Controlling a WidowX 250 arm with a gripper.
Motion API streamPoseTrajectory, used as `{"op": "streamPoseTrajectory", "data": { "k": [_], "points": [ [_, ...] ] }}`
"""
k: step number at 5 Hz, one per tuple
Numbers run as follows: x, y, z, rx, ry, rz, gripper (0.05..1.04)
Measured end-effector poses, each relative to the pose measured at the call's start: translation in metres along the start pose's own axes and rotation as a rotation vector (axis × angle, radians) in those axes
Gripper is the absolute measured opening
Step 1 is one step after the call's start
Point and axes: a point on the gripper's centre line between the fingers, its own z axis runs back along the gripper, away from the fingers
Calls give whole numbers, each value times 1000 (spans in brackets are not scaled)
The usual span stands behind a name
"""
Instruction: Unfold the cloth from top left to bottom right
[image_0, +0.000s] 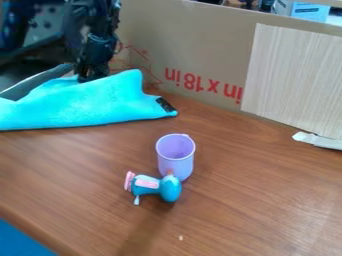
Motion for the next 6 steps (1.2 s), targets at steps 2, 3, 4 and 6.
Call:
{"op": "streamPoseTrajectory", "data": {
  "k": [2, 3, 4, 6],
  "points": [
    [1, -2, -2, -22, -6, 1, 236],
    [-1, -5, -1, -46, -45, 1, 122],
    [-13, -9, 11, -66, -121, 16, 85],
    [-43, -23, 74, -72, -372, 5, 84]
  ]
}}
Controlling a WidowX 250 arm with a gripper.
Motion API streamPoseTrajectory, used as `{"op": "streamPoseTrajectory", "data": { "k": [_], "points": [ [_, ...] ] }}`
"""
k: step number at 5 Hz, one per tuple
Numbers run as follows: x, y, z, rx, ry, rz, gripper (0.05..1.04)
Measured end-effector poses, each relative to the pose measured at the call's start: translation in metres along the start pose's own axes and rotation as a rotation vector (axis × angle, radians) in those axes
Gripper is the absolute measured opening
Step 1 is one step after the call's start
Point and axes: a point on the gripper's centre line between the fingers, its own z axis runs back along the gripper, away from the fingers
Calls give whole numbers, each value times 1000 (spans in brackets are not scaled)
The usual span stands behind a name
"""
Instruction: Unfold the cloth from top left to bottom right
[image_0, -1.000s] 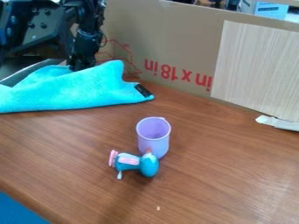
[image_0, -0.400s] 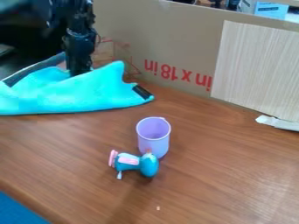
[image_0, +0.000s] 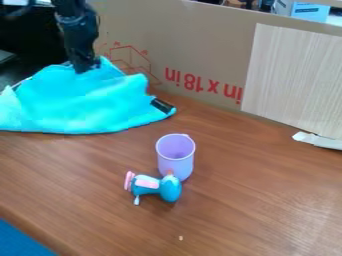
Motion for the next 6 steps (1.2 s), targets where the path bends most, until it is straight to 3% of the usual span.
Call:
{"op": "streamPoseTrajectory", "data": {
  "k": [1, 3, 6],
  "points": [
    [-10, -18, 16, -3, -42, -44, 84],
    [-35, -60, 27, 44, -37, -149, 84],
    [-73, -112, 62, 16, -97, -241, 84]
  ]
}}
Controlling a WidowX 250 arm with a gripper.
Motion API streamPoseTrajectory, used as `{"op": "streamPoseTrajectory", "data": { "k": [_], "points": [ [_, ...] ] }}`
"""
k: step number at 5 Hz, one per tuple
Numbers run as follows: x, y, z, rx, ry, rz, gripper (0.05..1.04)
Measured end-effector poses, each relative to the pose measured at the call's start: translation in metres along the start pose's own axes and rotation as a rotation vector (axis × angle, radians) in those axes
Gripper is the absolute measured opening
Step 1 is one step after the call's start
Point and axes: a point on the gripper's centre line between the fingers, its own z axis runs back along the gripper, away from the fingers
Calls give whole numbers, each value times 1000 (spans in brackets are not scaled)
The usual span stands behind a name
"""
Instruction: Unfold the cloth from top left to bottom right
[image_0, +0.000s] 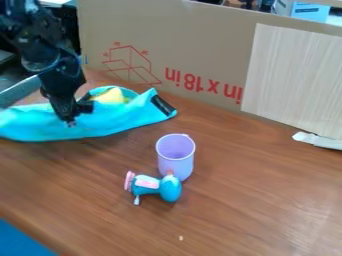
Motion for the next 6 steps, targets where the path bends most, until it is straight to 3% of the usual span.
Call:
{"op": "streamPoseTrajectory", "data": {
  "k": [1, 3, 4, 6],
  "points": [
    [-9, -22, 1, -23, 1, -31, 84],
    [-16, -52, -19, -97, 100, -12, 84],
    [-21, -62, -25, -166, 137, -2, 84],
    [-24, -74, -12, -296, 151, -3, 84]
  ]
}}
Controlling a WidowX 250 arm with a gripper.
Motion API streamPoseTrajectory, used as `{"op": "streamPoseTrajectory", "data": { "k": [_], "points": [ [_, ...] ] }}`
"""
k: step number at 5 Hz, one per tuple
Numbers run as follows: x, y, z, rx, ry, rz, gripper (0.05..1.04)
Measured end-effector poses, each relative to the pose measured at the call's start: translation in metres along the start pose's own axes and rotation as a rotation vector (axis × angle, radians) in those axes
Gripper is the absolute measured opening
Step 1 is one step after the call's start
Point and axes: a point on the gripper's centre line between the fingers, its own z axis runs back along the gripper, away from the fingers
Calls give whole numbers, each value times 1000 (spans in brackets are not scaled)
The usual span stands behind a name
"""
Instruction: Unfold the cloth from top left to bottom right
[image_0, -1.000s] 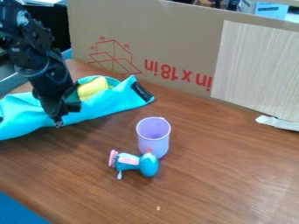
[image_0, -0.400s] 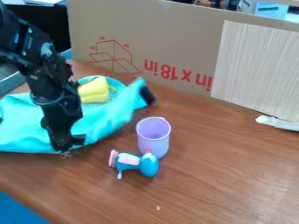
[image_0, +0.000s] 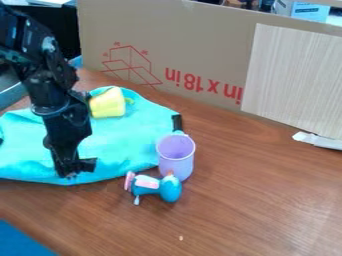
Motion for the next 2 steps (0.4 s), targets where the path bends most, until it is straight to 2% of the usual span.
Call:
{"op": "streamPoseTrajectory", "data": {
  "k": [1, 2],
  "points": [
    [-2, -4, 11, -9, -10, -16, 84],
    [-9, -11, 5, -26, 11, -35, 102]
  ]
}}
